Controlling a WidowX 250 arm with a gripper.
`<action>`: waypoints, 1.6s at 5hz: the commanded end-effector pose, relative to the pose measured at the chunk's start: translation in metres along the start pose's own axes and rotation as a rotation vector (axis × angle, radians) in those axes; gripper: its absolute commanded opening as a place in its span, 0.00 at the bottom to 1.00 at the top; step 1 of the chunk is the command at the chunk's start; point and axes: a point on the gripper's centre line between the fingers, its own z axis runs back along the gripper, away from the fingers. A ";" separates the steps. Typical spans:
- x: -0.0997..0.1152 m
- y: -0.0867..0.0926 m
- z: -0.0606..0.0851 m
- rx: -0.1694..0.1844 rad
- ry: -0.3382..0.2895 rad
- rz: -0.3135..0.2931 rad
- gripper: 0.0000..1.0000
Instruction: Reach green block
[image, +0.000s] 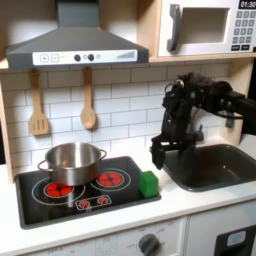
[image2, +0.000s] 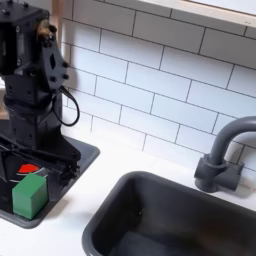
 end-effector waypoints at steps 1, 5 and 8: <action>0.008 0.020 -0.014 0.014 0.003 -0.003 1.00; 0.017 0.025 -0.038 0.003 0.035 -0.030 1.00; 0.022 0.027 -0.063 -0.001 0.063 -0.021 1.00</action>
